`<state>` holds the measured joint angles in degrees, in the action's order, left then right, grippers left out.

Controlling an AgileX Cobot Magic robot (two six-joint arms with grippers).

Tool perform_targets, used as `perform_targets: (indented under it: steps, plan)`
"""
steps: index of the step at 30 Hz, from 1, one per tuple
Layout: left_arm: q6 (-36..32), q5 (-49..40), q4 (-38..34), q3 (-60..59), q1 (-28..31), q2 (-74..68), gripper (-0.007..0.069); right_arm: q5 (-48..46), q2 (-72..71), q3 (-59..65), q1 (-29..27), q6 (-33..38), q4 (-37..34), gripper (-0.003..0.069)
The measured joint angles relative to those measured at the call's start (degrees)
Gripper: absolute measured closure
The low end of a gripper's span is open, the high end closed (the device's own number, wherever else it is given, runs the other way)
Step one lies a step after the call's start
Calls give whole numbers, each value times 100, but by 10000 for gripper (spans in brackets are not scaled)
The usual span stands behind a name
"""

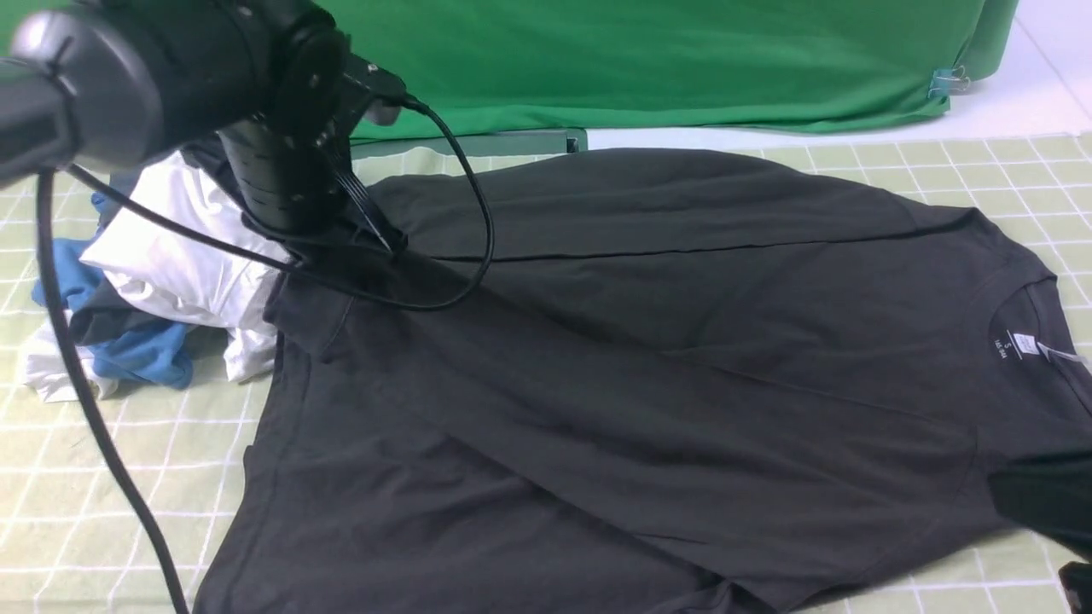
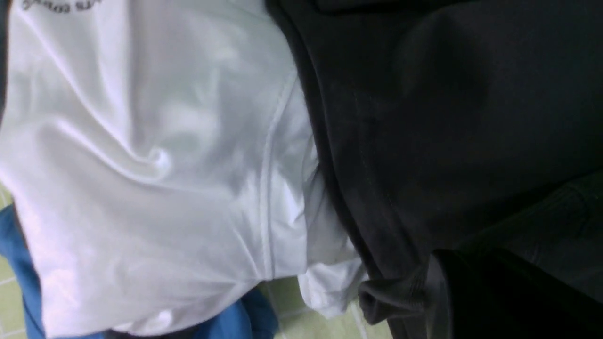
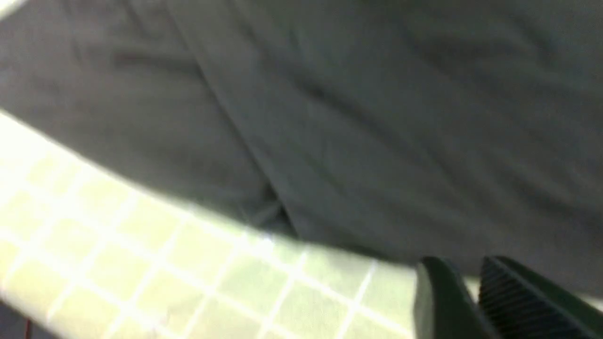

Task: Fold a long-sleeved shirt over a green coffee tablecloth.
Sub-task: 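Fold the left side of the black T-shirt inward over its body, then grab the top left corner of the dark shirt with the left gripper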

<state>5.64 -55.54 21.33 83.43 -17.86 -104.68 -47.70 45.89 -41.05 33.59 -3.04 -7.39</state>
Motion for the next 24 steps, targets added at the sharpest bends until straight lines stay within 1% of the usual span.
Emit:
perform_targets:
  steps: [2,3,4,5,6,7,8,10,11,13,14,16,17,20,22,24]
  plan:
    - [18,130,28,0,0,-8,470,-139,276,-103,4,246,-32,412]
    - [18,169,46,0,0,-8,439,-169,465,-129,4,396,-56,360]
    - [18,204,63,0,0,-8,416,-176,543,-135,4,480,-67,339]
    - [23,264,121,4,0,-8,344,-210,891,-161,4,811,-92,261]
    - [35,265,131,4,0,-8,314,-219,1123,-168,4,927,-98,221]
    - [35,244,136,4,0,-8,272,-225,1365,-168,4,1062,-97,192]
    - [39,200,128,4,0,3,250,-225,1618,-168,4,1131,-91,172]
    - [71,13,35,4,0,48,221,-206,2066,-168,4,1275,-64,155]
    - [88,-119,-45,4,7,89,220,-187,2306,-168,4,1355,-50,151]
    - [133,-433,-189,4,7,194,242,-86,2714,-169,4,1481,-36,146]
    - [133,-433,-206,4,7,208,246,-70,2798,-169,4,1508,-36,146]
    - [190,-698,-504,-64,7,456,340,104,3276,-169,6,1624,-25,145]
    - [202,-692,-629,-131,7,565,377,158,3420,-174,6,1667,-25,145]
    - [181,-441,-1308,-616,7,1155,530,428,3895,-174,6,1755,-13,145]
    - [73,-245,-1718,-958,7,1508,581,593,4080,-174,6,1773,-13,145]
    - [-70,7,-2184,-1416,7,1954,608,790,4261,-174,6,1826,-13,144]
